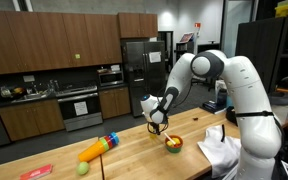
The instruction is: Move the yellow block on the table to the left.
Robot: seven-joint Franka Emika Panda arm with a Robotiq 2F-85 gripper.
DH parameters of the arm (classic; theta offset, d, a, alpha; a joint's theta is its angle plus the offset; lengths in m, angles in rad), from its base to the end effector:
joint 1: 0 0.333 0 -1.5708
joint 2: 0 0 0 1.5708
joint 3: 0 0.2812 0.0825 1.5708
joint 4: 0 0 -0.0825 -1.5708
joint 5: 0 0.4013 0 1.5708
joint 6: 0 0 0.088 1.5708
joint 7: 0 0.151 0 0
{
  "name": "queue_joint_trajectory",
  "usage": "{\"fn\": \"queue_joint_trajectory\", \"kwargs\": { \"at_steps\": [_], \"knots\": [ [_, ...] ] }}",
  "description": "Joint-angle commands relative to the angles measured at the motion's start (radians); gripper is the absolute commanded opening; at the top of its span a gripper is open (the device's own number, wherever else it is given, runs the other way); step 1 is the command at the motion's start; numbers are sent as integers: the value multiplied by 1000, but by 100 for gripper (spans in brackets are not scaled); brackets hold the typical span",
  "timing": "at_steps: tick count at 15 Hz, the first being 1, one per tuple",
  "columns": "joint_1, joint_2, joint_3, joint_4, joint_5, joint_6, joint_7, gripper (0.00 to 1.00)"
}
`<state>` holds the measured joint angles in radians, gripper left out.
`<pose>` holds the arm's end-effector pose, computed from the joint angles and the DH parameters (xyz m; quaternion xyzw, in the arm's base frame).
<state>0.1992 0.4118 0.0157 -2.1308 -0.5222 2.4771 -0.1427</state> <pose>0.5526 0.1091 0.1181 0.9138 0.3763 -0.0256 0.1504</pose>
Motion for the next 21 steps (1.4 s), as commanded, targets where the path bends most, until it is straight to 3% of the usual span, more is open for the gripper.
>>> {"fn": "queue_joint_trajectory", "kwargs": {
  "at_steps": [1, 7, 9, 12, 18, 19, 21],
  "knots": [
    [-9, -79, 7, -84, -10, 43, 28, 0],
    [9, -177, 8, -188, -11, 262, 127, 0],
    [8, -232, 11, -229, 24, 274, 175, 0],
    [12, -344, -14, -305, -8, 286, 311, 0],
    [-96, -573, 6, -494, 174, 267, 407, 0],
    [-114, -595, 9, -517, 208, 256, 416, 26],
    [-136, -618, 10, -554, 282, 267, 381, 30]
  ]
}}
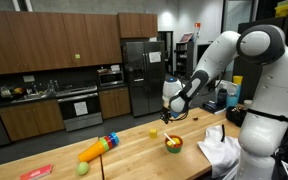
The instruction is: Move the yellow block on the table to the left.
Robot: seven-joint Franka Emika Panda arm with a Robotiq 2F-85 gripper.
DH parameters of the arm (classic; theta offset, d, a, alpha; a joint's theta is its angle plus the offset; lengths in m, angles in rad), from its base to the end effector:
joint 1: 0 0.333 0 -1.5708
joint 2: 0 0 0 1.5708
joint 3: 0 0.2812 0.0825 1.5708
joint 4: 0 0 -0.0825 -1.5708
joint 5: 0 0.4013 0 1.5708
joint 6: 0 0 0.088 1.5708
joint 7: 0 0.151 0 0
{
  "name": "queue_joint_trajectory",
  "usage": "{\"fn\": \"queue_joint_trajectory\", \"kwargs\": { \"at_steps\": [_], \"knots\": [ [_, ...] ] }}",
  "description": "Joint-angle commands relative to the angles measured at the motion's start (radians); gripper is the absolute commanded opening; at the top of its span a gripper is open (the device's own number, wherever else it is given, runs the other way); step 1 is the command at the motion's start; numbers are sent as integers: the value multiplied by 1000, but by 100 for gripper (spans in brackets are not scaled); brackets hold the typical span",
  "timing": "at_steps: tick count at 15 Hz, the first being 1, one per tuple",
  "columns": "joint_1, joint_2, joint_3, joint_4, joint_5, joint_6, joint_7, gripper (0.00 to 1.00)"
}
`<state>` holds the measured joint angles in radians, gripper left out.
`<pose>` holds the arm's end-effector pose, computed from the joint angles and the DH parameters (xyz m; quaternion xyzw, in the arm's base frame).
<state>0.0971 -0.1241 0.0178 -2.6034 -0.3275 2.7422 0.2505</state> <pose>0.4782 0.0621 0.2328 0.9853 0.0741 0.1422 0.0588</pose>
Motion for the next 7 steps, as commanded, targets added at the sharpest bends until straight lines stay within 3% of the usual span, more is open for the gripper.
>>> {"fn": "queue_joint_trajectory", "kwargs": {
  "at_steps": [1, 4, 7],
  "knots": [
    [-46, -24, 32, -26, 45, 0, -15, 12],
    [-57, -56, 32, -65, 81, 1, -19, 30],
    [-57, -57, 34, -66, 85, 1, -18, 30]
  ]
}}
